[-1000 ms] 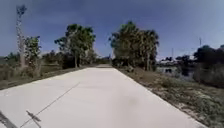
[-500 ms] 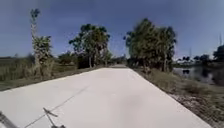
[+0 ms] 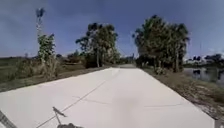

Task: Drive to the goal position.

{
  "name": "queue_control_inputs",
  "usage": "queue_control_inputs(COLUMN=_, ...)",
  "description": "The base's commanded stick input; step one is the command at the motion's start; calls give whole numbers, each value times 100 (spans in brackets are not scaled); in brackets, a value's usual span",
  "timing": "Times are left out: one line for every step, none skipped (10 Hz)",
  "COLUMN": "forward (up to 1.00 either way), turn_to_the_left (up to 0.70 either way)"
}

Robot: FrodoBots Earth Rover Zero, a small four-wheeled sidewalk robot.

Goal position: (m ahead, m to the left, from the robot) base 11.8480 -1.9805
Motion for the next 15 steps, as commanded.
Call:
queue_control_inputs(forward=85, turn_to_the_left=0)
queue_control_inputs(forward=85, turn_to_the_left=0)
queue_control_inputs(forward=85, turn_to_the_left=0)
queue_control_inputs(forward=85, turn_to_the_left=0)
queue_control_inputs(forward=85, turn_to_the_left=0)
queue_control_inputs(forward=85, turn_to_the_left=0)
queue_control_inputs(forward=85, turn_to_the_left=0)
queue_control_inputs(forward=85, turn_to_the_left=0)
queue_control_inputs(forward=85, turn_to_the_left=0)
queue_control_inputs(forward=85, turn_to_the_left=0)
queue_control_inputs(forward=85, turn_to_the_left=0)
queue_control_inputs(forward=85, turn_to_the_left=0)
queue_control_inputs(forward=85, turn_to_the_left=0)
queue_control_inputs(forward=85, turn_to_the_left=0)
queue_control_inputs(forward=85, turn_to_the_left=0)
